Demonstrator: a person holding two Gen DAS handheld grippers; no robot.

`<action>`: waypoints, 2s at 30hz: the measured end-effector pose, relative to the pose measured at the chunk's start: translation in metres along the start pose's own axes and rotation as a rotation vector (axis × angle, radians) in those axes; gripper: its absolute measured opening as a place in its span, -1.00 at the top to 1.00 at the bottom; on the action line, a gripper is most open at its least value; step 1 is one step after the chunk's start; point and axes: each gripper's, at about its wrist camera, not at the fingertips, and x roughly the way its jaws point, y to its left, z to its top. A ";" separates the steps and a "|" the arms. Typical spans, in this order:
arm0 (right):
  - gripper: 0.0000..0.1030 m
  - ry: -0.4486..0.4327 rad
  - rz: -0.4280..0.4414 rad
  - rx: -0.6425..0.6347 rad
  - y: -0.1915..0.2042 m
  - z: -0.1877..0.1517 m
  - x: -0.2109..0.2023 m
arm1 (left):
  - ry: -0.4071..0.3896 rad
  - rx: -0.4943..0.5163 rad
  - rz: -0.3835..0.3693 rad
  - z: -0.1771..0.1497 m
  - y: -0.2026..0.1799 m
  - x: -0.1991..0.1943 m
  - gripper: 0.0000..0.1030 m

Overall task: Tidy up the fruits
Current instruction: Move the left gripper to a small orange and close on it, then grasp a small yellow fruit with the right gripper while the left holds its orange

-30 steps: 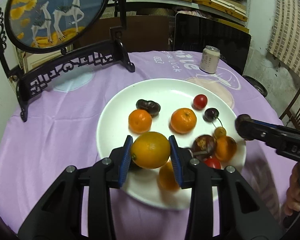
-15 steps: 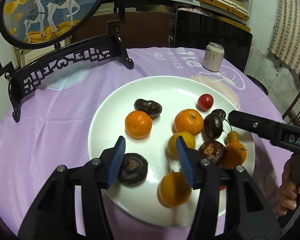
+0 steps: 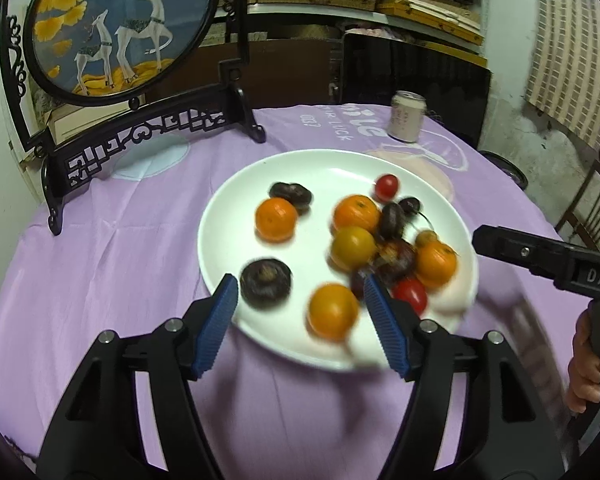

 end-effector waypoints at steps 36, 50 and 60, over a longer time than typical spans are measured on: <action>-0.28 0.015 -0.011 0.142 -0.035 -0.057 -0.040 | 0.154 0.374 -0.292 -0.125 -0.107 -0.048 0.20; -0.19 0.073 -0.019 -0.174 0.026 -0.105 -0.043 | 0.102 0.025 0.012 -0.092 -0.003 -0.037 0.26; 0.32 0.137 -0.073 -0.319 0.049 -0.125 -0.029 | 0.125 -0.013 0.030 -0.091 0.012 -0.033 0.26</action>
